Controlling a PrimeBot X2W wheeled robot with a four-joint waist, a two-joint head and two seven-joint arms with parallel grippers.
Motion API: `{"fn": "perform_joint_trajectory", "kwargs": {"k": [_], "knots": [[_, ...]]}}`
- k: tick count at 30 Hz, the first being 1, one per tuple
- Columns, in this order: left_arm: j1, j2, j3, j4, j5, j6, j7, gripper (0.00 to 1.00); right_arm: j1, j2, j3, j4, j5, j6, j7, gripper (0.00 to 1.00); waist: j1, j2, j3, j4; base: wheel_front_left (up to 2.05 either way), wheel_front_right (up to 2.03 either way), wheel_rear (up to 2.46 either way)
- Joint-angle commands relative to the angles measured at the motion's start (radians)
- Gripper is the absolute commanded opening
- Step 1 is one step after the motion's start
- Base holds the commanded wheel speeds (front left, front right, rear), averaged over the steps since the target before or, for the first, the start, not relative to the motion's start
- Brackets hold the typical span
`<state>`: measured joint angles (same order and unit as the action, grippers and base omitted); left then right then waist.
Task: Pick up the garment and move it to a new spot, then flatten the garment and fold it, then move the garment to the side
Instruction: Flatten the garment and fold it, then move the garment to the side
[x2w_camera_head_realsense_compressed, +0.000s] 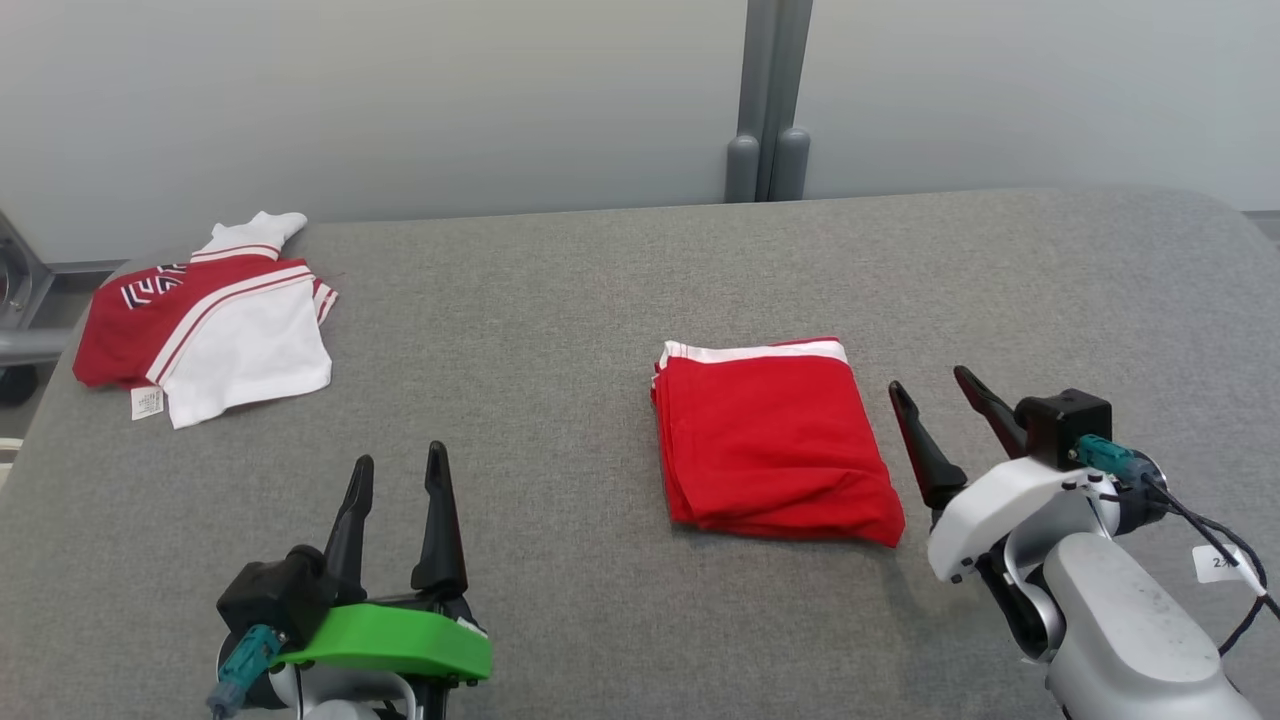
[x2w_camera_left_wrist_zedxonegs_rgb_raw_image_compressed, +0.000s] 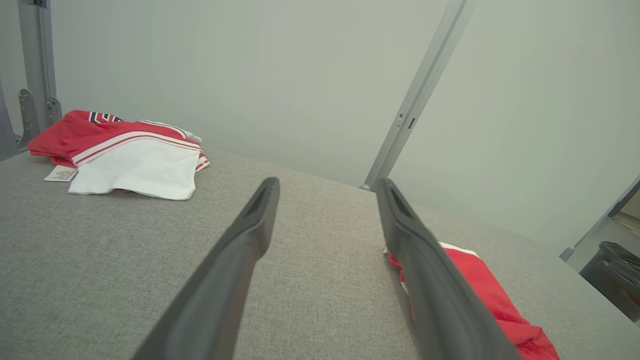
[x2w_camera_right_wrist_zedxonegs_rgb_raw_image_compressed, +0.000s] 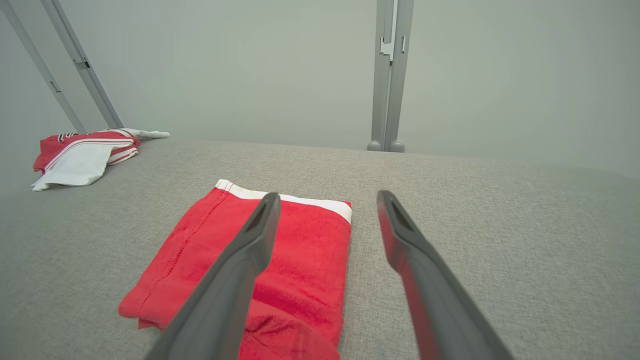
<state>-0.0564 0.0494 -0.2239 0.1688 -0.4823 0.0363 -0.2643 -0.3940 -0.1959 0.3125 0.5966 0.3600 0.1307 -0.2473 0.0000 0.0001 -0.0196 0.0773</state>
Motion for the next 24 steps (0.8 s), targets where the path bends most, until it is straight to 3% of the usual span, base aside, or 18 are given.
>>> {"fn": "perform_joint_trajectory", "kwargs": {"k": [1,9,24], "knots": [[0.016,0.002,0.003,0.001,0.009,-0.001,0.0,1.0,0.012,-0.007,-0.009,-0.002,0.001,0.0,0.009,1.0,0.0,-0.0001,-0.007,-0.011,0.0,0.0,0.0],[0.008,0.002,-0.002,0.001,0.013,-0.007,0.0,1.0,-0.028,-0.047,-0.05,0.002,0.068,0.0,0.138,1.0,0.0,-0.0001,0.012,0.001,0.0,0.0,0.0],[-0.075,0.002,-0.008,-0.03,0.023,-0.01,0.0,1.0,-0.19,-0.212,0.073,0.064,0.452,0.0,0.507,1.0,0.0,-0.0001,0.174,0.134,0.0,0.0,0.0]]}}
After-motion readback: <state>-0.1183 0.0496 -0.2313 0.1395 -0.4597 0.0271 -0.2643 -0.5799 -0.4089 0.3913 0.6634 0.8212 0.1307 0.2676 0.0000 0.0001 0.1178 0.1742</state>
